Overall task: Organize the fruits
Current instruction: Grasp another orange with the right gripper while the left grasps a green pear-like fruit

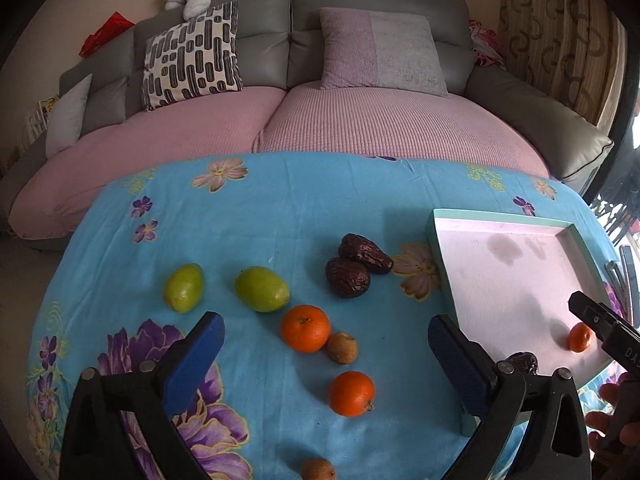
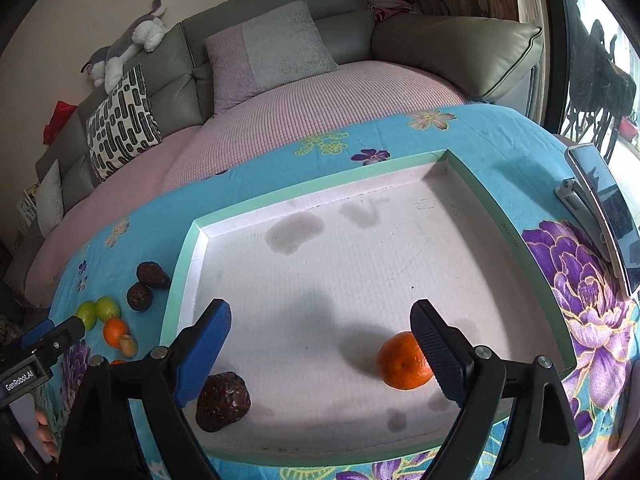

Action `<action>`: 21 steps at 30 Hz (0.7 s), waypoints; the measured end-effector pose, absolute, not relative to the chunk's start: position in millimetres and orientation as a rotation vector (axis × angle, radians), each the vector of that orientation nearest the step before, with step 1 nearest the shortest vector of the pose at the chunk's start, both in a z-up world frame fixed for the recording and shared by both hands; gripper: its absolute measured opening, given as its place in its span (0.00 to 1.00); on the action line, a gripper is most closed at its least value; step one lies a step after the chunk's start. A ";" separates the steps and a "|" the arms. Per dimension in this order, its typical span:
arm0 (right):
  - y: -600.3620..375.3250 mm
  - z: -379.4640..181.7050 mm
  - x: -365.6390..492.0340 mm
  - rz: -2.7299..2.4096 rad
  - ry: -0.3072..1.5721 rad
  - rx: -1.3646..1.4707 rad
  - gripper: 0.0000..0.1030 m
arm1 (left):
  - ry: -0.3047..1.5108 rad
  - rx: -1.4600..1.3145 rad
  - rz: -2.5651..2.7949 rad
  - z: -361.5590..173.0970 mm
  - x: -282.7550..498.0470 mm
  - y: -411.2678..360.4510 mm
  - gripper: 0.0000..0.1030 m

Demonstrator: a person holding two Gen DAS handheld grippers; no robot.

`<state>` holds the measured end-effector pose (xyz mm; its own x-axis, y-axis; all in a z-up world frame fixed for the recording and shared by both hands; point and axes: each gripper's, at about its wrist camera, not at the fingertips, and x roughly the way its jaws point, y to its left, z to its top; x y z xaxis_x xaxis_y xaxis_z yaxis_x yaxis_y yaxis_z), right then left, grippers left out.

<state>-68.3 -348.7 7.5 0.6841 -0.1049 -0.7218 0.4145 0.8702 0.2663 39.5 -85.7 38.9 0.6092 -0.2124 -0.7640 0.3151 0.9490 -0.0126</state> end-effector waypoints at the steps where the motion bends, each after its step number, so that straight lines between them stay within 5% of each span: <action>1: -344.6 10.4 -66.4 -0.289 0.751 0.429 0.89 | 0.854 0.118 -0.279 41.4 43.4 -75.9 1.00; 6: -313.2 22.9 -51.5 -0.207 0.700 0.376 0.97 | 0.829 0.050 -0.177 48.9 62.6 -31.1 1.00; 21: -193.6 35.2 -7.6 0.086 0.672 0.199 0.97 | 0.769 -0.129 -0.103 67.5 91.9 52.9 1.00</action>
<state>-7.6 -193.6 35.2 0.7800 0.1432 -0.6091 -0.0151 0.9775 0.2105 91.9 52.9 67.5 0.7143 -0.1395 -0.6858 0.0452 0.9871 -0.1537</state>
